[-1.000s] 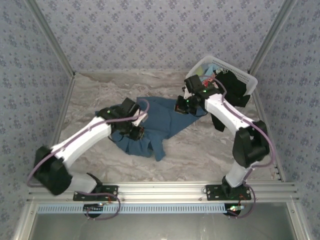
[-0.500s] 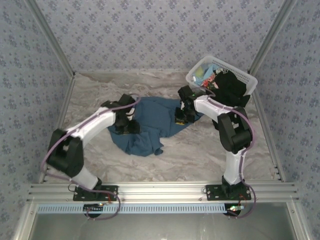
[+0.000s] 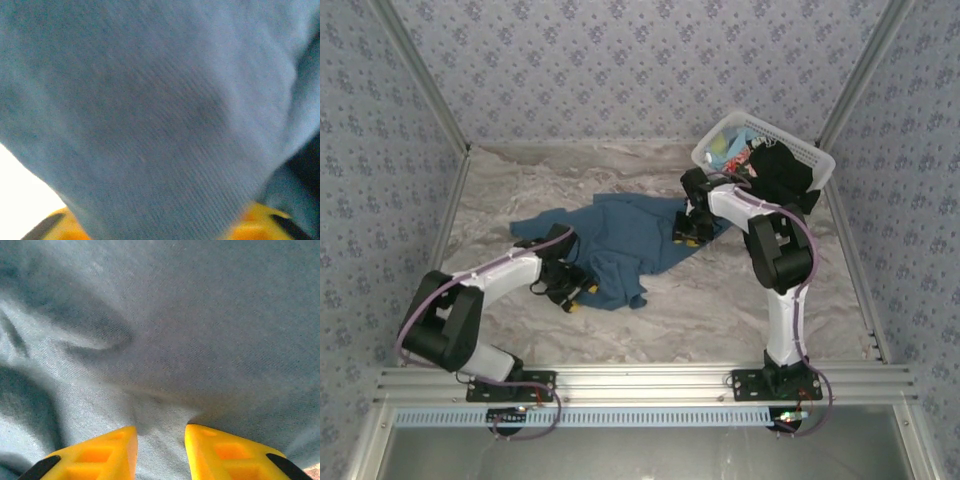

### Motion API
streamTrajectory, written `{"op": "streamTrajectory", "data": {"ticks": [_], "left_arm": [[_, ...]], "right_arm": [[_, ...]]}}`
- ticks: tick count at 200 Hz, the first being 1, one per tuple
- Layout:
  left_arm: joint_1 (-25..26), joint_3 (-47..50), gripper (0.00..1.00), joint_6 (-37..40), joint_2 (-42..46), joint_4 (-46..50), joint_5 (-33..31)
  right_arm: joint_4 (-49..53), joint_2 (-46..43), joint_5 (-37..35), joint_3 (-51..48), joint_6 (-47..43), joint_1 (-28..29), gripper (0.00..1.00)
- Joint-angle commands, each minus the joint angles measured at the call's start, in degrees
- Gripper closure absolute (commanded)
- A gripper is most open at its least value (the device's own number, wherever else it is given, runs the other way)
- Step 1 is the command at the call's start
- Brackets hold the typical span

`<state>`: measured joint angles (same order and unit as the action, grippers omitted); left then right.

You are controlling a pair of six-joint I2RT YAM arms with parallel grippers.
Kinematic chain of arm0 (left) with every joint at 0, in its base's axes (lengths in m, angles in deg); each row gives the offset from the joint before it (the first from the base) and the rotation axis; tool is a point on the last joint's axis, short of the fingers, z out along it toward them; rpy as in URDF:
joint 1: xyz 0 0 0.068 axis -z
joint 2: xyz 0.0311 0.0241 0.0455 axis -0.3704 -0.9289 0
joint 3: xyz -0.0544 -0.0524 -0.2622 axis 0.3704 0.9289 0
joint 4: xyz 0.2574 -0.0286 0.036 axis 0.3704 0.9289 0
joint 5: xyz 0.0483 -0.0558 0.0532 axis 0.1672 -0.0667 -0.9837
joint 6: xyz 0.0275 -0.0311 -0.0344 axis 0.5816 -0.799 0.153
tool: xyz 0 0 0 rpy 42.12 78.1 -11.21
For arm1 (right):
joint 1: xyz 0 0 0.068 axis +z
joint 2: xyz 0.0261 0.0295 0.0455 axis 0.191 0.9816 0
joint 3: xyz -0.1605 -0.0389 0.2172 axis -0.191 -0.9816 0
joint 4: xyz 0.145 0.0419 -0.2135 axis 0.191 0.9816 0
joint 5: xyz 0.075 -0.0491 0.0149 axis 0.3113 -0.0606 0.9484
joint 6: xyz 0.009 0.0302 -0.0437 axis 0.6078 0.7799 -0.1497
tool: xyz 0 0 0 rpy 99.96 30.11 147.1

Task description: Fold and stack the t-shirts

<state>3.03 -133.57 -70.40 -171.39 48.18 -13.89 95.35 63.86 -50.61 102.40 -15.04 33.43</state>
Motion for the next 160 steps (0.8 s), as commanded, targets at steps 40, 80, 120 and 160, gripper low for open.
{"op": "streamTrajectory", "data": {"ticks": [40,80,120,160], "left_arm": [[-16.64,-5.01,1.0,16.47,6.53,13.13,-13.54],[-25.24,-13.93,1.0,30.45,5.27,16.64,-12.87],[-25.79,-28.06,1.0,36.99,-8.54,14.6,-12.33],[-23.57,-43.39,1.0,40.75,-20.51,11.01,-10.72]], "right_arm": [[7.87,-2.16,-7.75,-8.44,-2.7,-3.16,0.82],[8.1,-3.93,-11.09,-9.3,-4.91,-4.49,0.85],[9.66,-1.47,-14.55,-3.74,-6.37,-5.19,0.87],[11.78,1.36,-17.69,2.72,-7.15,-5.98,0.88]]}}
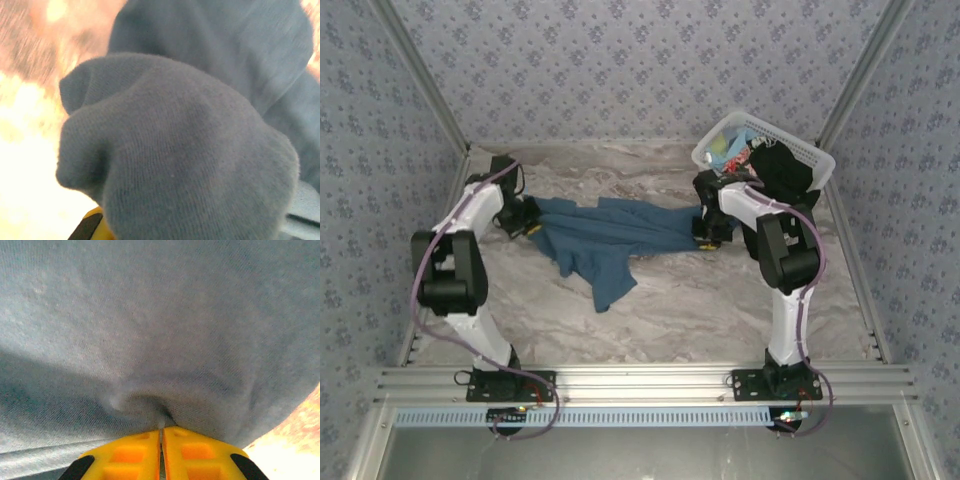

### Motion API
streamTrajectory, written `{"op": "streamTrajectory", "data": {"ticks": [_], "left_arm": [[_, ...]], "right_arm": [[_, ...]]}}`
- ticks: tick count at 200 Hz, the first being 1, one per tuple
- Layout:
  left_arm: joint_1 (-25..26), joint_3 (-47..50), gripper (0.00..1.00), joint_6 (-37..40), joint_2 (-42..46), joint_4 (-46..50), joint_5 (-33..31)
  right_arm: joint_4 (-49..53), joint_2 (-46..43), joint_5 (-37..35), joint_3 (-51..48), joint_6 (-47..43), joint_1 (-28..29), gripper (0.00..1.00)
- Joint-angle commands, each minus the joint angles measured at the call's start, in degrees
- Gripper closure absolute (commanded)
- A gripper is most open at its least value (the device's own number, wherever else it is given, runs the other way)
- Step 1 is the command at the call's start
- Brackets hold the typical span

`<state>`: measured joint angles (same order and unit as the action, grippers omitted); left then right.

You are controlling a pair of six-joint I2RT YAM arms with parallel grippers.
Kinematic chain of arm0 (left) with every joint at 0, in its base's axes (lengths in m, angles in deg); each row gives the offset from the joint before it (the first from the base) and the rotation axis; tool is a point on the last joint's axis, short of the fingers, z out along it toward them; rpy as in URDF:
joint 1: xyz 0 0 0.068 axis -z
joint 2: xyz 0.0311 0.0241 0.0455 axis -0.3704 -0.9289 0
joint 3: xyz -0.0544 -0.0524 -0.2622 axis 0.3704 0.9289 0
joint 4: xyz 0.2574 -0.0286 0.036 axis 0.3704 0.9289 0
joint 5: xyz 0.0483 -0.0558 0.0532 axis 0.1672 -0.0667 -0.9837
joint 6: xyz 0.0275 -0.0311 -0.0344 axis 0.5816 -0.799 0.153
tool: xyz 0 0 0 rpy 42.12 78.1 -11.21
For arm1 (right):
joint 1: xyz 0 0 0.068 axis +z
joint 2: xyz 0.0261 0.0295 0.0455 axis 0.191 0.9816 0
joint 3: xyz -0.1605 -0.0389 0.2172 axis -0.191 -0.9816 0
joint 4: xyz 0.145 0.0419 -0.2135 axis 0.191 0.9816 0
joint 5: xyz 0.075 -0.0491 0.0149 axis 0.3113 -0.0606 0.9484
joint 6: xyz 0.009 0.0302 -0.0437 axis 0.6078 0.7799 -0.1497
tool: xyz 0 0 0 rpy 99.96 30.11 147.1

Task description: Fold and stack the t-shirts

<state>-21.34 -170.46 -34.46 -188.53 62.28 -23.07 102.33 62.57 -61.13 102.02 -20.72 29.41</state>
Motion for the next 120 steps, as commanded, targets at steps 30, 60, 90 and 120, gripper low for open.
{"op": "streamTrajectory", "data": {"ticks": [30,60,90,120], "left_arm": [[7.94,-8.58,0.86,10.55,-2.05,-7.15,-7.75],[10.97,-4.15,0.56,3.98,4.11,-1.86,-12.34],[11.04,12.76,0.57,-7.09,16.59,-1.86,-5.1],[10.76,23.37,0.58,-10.85,25.15,-1.78,1.35]], "right_arm": [[1.09,-2.96,-9.79,2.3,-0.97,-0.28,0.79],[-5.54,-14.3,-6.83,-5.28,-0.5,8.42,0.57],[-13.53,-14.33,3.15,-7.82,-0.14,20.86,0.47],[-10.37,-4.51,4.16,0.54,0.74,28.35,0.46]]}}
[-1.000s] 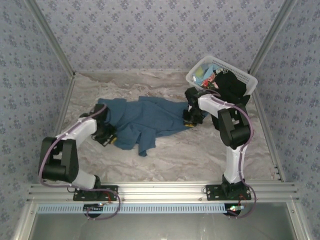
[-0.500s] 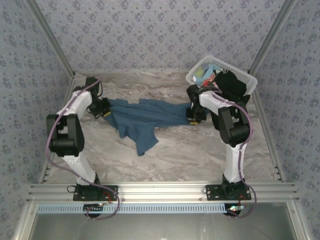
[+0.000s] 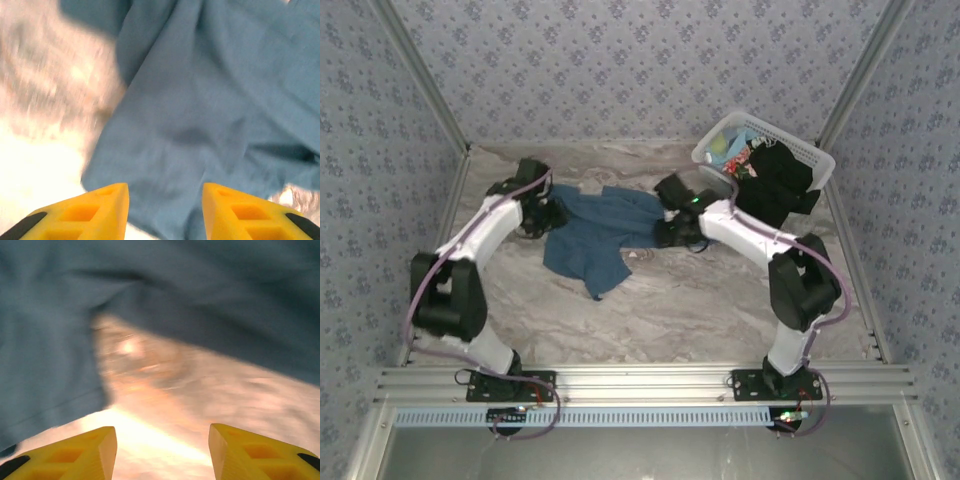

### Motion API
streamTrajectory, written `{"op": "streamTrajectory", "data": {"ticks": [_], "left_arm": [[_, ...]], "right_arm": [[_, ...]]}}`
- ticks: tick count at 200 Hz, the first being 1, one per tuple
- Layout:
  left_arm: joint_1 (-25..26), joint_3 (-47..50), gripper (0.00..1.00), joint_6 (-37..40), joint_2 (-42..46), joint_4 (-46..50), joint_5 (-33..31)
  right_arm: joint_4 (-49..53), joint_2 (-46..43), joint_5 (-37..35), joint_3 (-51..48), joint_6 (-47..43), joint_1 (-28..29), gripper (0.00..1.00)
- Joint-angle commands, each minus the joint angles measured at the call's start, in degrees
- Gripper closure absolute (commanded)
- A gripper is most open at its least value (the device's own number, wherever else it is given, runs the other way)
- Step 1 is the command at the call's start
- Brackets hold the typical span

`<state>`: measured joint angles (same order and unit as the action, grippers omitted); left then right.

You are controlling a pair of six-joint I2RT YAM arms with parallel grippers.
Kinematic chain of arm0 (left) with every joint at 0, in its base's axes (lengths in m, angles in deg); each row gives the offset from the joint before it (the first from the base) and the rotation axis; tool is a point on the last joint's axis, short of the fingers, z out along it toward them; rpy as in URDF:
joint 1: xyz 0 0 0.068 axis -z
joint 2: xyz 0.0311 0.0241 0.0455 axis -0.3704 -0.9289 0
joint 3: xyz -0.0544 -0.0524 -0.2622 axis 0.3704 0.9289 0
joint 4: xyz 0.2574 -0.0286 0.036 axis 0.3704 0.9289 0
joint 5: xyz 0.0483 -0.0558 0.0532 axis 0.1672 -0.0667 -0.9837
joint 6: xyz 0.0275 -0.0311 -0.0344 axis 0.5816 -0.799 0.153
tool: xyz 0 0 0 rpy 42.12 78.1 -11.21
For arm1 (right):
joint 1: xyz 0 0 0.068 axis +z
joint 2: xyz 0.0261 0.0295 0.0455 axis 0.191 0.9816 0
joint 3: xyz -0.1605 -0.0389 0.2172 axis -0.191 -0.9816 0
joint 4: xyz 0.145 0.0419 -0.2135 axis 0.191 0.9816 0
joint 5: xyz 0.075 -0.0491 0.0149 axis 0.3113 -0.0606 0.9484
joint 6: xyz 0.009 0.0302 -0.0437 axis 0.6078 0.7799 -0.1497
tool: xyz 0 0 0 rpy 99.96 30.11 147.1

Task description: Fold and stack the t-shirts

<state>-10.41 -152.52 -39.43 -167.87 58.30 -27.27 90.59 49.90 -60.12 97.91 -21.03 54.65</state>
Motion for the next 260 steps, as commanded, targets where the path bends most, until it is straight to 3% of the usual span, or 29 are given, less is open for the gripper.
{"op": "streamTrajectory", "data": {"ticks": [1,21,47,80,120,160,229,260], "left_arm": [[-0.17,5.62,0.59,-5.95,4.71,2.2,5.7],[-0.26,9.63,0.61,-6.96,7.33,1.87,8.11],[-0.27,12.47,0.66,-7.61,8.5,0.82,9.88],[-0.13,14.21,0.68,-8.2,9.25,-1.02,11.75],[0.44,15.7,0.67,-8.12,12.18,-3.17,14.61],[0.96,20.16,0.65,-10.49,17.17,-7.94,18.42],[2.74,21.49,0.67,-11.06,17.76,-6.42,18.34],[6.7,20.69,0.7,-11.84,13.72,-8.06,18.86]], "right_arm": [[1.8,8.54,3.22,5.03,1.05,3.16,0.46],[6.51,14.06,2.87,9.14,3.0,3.74,0.46],[4.75,14.62,3.59,7.55,4.44,3.76,0.45],[4.02,17.26,3.38,8.88,5.12,3.83,0.52],[4.68,19.63,3.12,11.45,5.98,4.13,0.66],[4.34,17.3,4.24,11.28,8.72,3.71,1.0],[8.27,9.6,2.73,11.02,10.1,-2.22,1.0],[8.4,9.8,4.76,10.15,9.69,-5.62,1.0]]}}
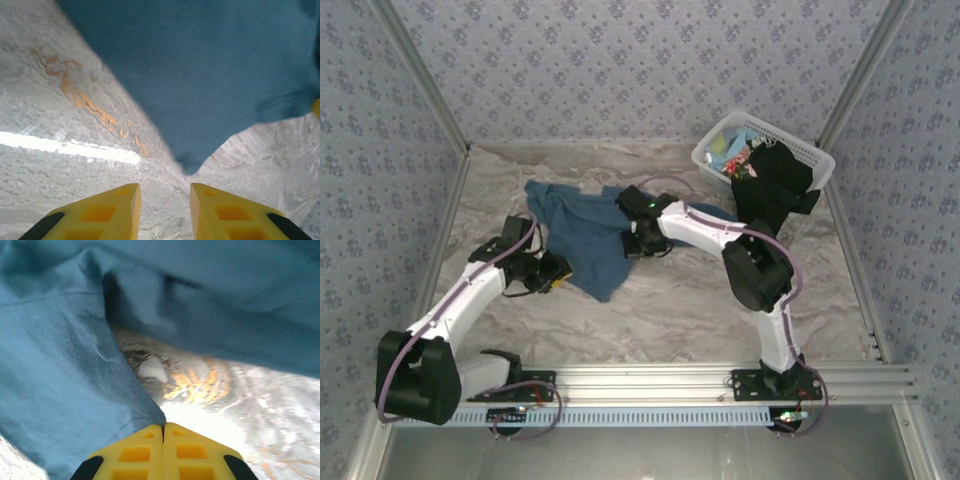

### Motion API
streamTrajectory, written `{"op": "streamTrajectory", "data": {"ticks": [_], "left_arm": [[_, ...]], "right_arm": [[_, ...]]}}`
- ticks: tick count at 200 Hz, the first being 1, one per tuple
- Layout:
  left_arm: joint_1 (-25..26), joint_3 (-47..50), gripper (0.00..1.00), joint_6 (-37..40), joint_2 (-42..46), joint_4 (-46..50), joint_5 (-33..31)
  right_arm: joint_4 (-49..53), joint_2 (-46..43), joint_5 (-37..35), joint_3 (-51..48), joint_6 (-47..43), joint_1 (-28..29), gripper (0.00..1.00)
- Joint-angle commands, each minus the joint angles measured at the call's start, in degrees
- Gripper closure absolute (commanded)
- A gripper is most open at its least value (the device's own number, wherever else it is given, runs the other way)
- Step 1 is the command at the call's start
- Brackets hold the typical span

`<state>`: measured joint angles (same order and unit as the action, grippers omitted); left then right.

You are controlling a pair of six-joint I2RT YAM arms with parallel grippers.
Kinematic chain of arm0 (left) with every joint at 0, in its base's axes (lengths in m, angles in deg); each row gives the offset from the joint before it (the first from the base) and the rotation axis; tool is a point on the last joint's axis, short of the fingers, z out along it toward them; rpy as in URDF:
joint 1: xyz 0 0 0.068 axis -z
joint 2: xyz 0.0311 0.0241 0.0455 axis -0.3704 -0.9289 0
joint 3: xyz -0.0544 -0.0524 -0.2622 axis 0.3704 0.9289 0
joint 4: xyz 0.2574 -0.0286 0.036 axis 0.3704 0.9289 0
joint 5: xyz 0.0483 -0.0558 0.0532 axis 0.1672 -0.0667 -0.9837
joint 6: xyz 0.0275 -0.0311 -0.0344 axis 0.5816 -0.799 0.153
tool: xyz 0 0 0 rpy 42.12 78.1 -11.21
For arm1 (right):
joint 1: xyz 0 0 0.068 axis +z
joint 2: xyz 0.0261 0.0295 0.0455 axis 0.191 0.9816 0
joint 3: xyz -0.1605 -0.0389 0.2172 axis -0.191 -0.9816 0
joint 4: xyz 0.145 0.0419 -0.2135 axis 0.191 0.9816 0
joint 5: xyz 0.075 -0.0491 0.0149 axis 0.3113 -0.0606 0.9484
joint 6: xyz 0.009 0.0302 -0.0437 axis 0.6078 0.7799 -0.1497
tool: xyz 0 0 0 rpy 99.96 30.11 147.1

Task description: Fold and stack the t-shirts

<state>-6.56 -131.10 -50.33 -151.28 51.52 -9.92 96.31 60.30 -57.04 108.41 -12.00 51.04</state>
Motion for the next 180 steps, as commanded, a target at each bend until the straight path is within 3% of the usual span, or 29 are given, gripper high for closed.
{"op": "streamTrajectory", "data": {"ticks": [1,31,58,78,97,146,180], "left_arm": [[3.11,-0.79,0.7,-0.96,-3.0,-1.34,1.51],[9.37,-3.81,0.72,-2.38,-9.99,-1.55,1.32],[16.36,-8.88,0.63,-2.4,-15.44,-0.76,-2.12],[20.83,-14.05,0.59,-2.19,-19.74,-0.51,-5.52],[25.33,-20.4,0.58,0.19,-25.29,4.31,-11.12],[32.64,-28.19,0.55,3.5,-35.52,13.48,-21.65],[35.85,-28.99,0.51,1.84,-36.26,16.33,-26.1]], "right_arm": [[2.66,-0.52,1.78,-0.34,0.65,-2.08,1.0],[3.93,3.07,5.94,1.1,-0.38,-4.6,1.0],[5.86,4.86,7.4,1.97,-0.94,-5.89,1.0],[6.52,3.12,5.11,0.87,-0.97,-7.23,0.72],[6.29,-1.45,1.6,-2.04,-1.03,-8.85,0.59],[4.83,-13.95,-0.55,-9.64,-1.82,-15.95,0.53],[5.1,-18.65,0.43,-12.77,-2.72,-19.0,0.52]]}}
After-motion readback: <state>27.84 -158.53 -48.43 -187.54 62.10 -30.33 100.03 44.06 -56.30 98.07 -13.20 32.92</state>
